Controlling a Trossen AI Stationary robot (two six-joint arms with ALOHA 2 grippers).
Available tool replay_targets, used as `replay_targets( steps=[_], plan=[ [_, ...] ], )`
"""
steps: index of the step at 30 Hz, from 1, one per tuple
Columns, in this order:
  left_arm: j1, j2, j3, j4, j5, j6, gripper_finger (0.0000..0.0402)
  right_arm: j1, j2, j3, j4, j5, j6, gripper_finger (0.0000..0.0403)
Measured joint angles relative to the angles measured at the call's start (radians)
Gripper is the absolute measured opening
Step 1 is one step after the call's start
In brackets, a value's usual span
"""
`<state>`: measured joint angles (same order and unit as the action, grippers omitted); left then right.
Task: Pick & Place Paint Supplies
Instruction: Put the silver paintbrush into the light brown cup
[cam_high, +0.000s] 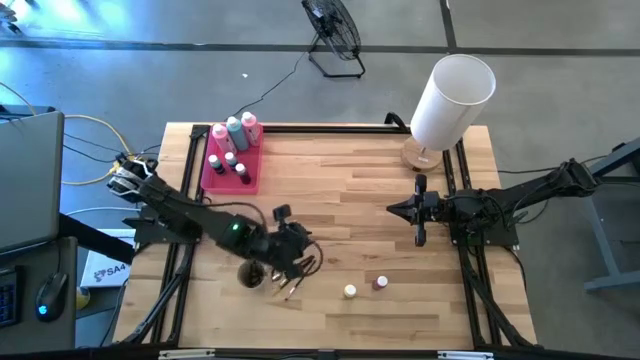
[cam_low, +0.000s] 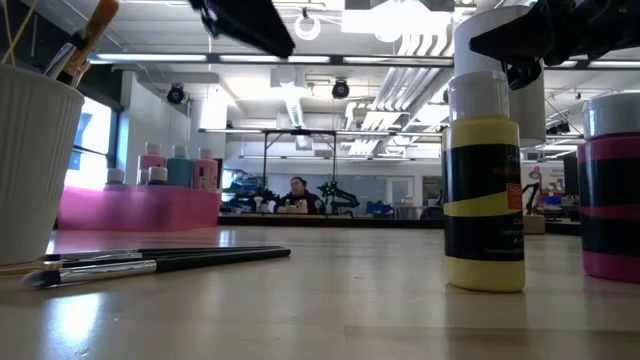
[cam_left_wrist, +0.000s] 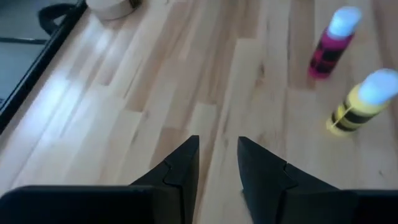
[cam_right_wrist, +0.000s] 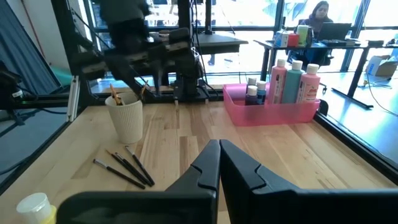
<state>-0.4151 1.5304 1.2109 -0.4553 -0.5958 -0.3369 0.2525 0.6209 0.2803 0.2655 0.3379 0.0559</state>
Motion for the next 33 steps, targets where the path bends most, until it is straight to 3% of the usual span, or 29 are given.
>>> replay_targets(
  steps=[4,14,22,33],
  plan=[
    [0.062,-0.021,-0.011,0.044,0.089,0.074,0.0106,0.000,0.000,0.000,0.000,0.000,0.000,0.0003],
    [0.088,-0.120,-0.011,-0.005,0.120,0.161,0.0106,0.000,0.000,0.000,-0.007,0.000,-0.007,0.0003],
    [0.088,-0.121,-0.011,-0.005,0.338,0.202,0.0106,0.000,0.000,0.000,-0.007,0.000,-0.008,0.0003],
    [0.088,-0.120,-0.011,0.180,0.354,0.198,0.0106,0.000,0.000,0.000,0.000,0.000,-0.008,0.0003]
  ],
)
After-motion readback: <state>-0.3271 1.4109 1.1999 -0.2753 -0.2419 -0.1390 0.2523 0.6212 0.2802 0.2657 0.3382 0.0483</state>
